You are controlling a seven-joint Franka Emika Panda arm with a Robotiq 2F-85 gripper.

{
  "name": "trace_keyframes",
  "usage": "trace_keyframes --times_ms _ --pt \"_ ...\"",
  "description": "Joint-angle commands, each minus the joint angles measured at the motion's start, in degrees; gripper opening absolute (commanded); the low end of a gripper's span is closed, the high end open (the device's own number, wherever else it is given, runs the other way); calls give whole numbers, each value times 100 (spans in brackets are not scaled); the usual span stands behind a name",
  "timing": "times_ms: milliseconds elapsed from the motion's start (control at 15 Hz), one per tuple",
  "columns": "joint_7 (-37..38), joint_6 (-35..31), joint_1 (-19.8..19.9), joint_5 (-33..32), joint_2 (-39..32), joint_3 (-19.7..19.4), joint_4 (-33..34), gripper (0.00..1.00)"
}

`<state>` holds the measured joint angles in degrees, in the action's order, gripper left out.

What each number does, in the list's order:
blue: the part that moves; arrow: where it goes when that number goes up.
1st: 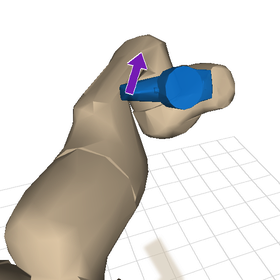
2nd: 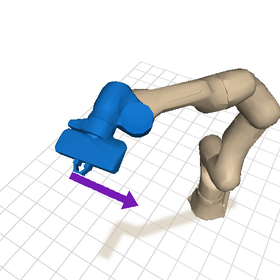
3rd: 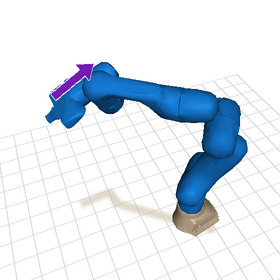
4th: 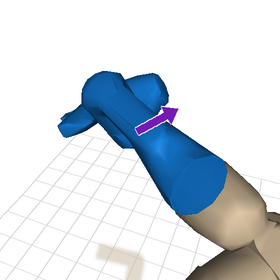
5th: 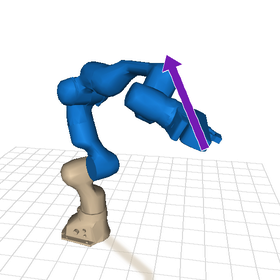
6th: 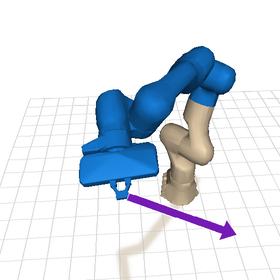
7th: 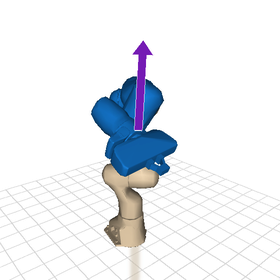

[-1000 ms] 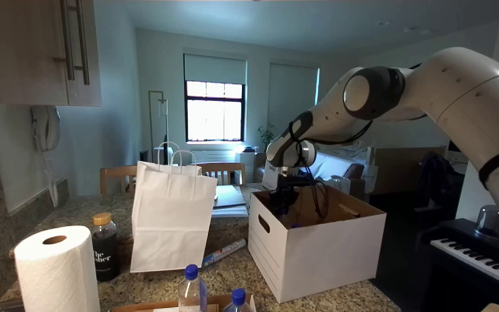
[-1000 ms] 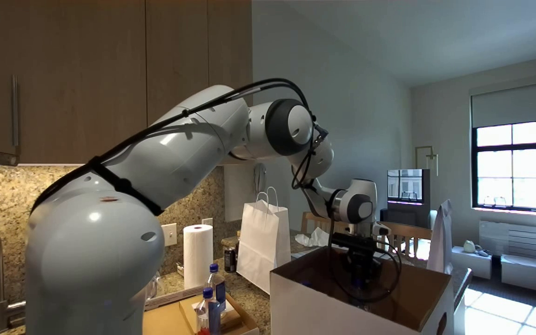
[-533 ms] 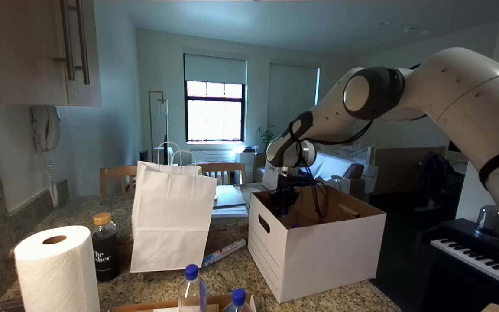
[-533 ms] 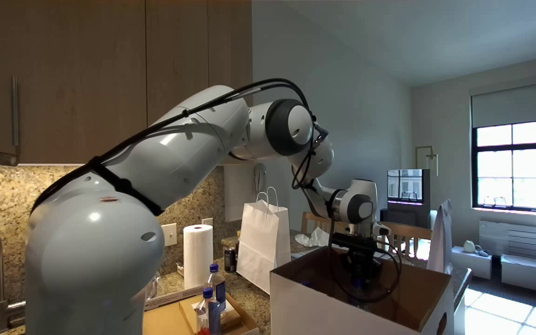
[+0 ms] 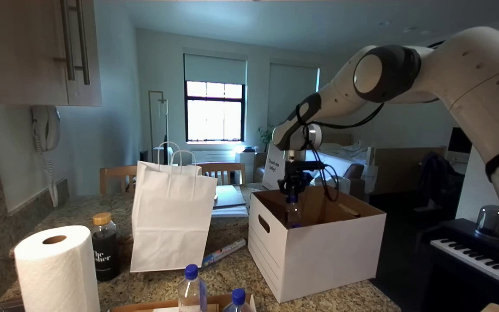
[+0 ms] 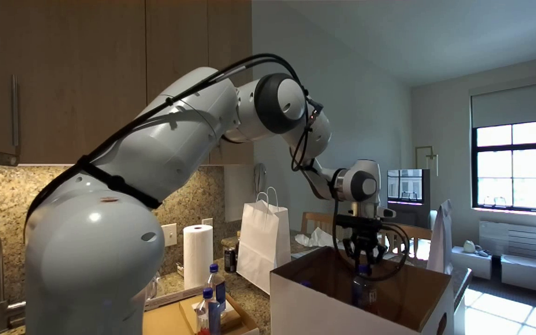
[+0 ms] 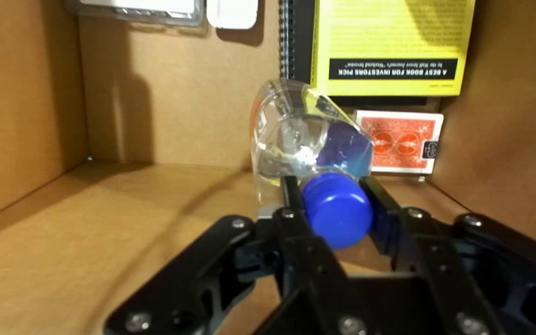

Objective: Remove three bottles from the box and put them on the counter

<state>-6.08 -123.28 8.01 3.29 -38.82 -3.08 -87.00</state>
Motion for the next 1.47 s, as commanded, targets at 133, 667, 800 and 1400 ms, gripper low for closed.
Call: trace_keyframes --times_ms 133,667,800,1400 --pt "28 549 -217 -873 1531 -246 -960 12" --pt "-160 575 -568 -1304 3530 -9 -1551 12" --pt "-270 928 -631 -1064 4006 107 -1558 11" --pt "-730 1584 -1334 -1251 5798 736 -2652 11"
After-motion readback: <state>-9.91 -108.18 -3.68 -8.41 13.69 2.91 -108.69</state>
